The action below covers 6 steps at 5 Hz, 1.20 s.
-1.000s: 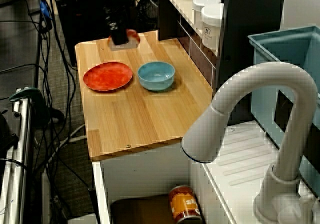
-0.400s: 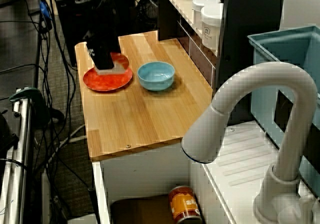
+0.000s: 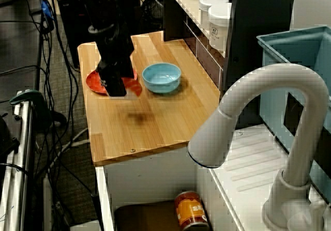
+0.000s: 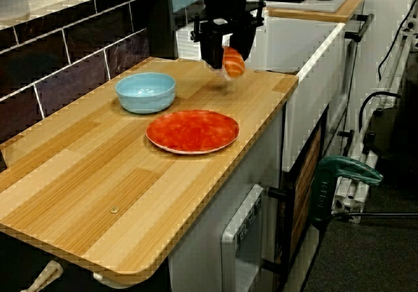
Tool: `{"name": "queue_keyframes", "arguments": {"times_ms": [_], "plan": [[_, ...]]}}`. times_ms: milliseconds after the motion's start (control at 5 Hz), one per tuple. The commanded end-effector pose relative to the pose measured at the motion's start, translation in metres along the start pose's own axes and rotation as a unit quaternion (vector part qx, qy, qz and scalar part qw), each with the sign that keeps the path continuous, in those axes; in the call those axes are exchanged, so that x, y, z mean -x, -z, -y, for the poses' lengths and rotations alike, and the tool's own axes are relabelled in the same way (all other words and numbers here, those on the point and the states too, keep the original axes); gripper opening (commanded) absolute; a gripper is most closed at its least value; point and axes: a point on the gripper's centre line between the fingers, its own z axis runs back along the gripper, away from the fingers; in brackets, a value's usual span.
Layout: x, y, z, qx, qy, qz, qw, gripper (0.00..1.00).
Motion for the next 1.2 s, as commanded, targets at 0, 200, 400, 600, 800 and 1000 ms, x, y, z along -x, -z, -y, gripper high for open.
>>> {"name": "queue_keyframes", "arguments": {"times_ms": [0, 200, 400, 600, 800, 1000], "plan": [[0.019, 0.003, 0.009, -0.020, 0.015, -0.002, 0.9997, 0.00], [0.020, 0.003, 0.007, -0.020, 0.003, -0.006, 0.9998, 0.00], [0.016, 0.000, -0.004, -0.013, -0.011, -0.010, 0.9998, 0.00], [0.011, 0.000, -0.010, -0.015, -0.023, -0.017, 0.9995, 0.00], [0.008, -0.001, -0.020, -0.012, -0.055, -0.015, 0.9983, 1.00], [0.008, -0.006, -0.033, -0.003, -0.077, -0.014, 0.9969, 1.00]]}}
